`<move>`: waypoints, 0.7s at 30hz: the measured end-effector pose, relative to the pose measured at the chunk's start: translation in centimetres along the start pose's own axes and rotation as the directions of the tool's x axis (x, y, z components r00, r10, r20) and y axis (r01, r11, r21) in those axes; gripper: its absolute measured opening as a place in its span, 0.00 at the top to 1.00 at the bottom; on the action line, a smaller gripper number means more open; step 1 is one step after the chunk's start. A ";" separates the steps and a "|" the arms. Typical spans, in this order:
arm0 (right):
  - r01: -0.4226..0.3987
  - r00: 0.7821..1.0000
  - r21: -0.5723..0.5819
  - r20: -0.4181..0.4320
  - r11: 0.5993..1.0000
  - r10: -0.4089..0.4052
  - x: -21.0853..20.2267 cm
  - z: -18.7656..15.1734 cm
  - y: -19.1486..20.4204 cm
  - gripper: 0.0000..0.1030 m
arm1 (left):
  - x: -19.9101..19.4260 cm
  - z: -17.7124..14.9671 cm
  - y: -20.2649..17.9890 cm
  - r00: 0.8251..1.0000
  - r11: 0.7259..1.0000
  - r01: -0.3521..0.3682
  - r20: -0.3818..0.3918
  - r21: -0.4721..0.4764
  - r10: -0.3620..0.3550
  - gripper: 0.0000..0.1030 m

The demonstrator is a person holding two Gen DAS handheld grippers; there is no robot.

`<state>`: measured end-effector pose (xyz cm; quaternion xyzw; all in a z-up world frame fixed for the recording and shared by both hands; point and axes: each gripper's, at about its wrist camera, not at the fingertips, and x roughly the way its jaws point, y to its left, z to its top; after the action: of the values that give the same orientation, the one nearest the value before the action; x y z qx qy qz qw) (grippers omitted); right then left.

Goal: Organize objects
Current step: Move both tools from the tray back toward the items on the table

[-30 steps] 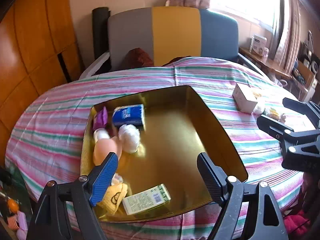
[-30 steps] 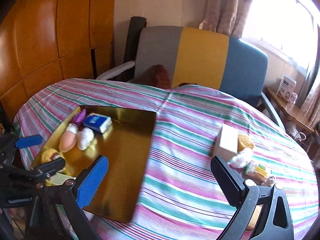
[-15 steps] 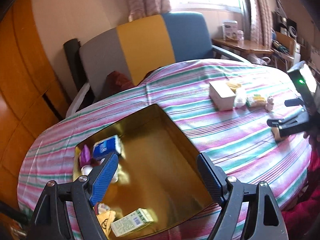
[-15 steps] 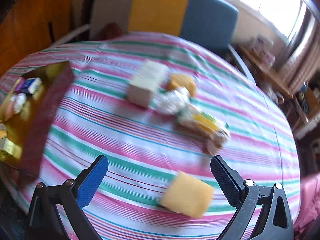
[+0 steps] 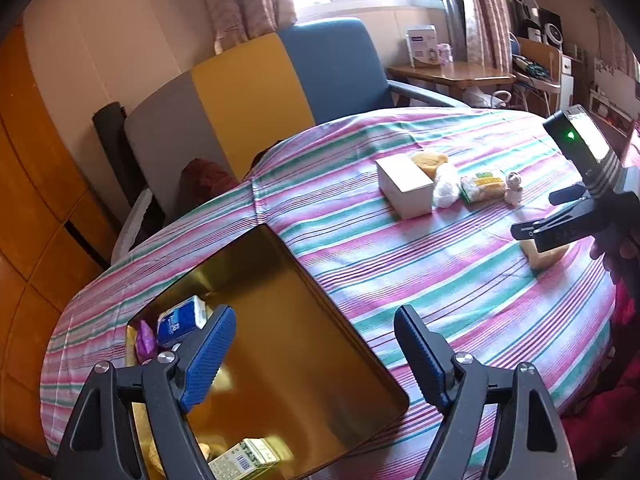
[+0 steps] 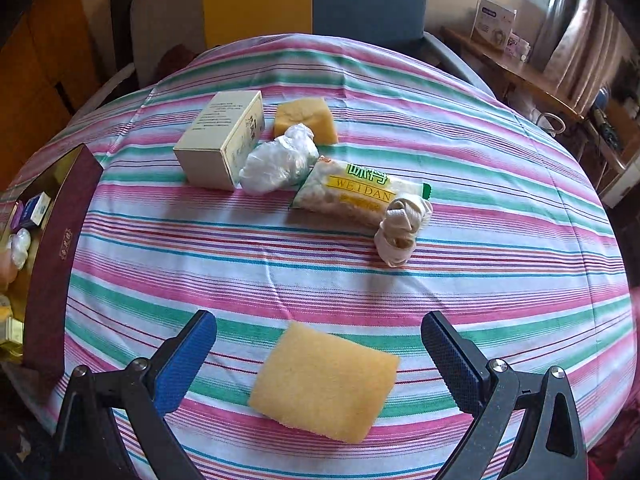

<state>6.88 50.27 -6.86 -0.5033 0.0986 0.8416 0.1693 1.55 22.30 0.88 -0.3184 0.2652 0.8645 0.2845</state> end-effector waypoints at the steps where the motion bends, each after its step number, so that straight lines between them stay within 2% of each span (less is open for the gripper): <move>1: -0.002 1.000 -0.001 -0.003 1.000 0.002 0.0 0.0 0.0 0.00 | 0.1 0.0 -0.2 1.000 1.000 0.003 0.000 0.005 -0.003 0.20; 10: -0.020 0.998 -0.014 -0.055 1.000 0.020 0.7 -0.1 0.0 0.00 | 0.8 0.9 -2.0 1.000 0.998 0.025 0.003 0.051 -0.025 0.20; 21: 0.010 0.995 -0.032 -0.101 0.999 -0.013 1.3 -0.5 -0.3 0.00 | 2.0 1.7 -3.6 0.999 0.994 0.050 -0.009 0.094 -0.049 0.20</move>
<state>6.83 50.62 -8.25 -0.5484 0.0908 0.8156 0.1608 2.00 26.57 -0.36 -0.3138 0.2985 0.8428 0.3195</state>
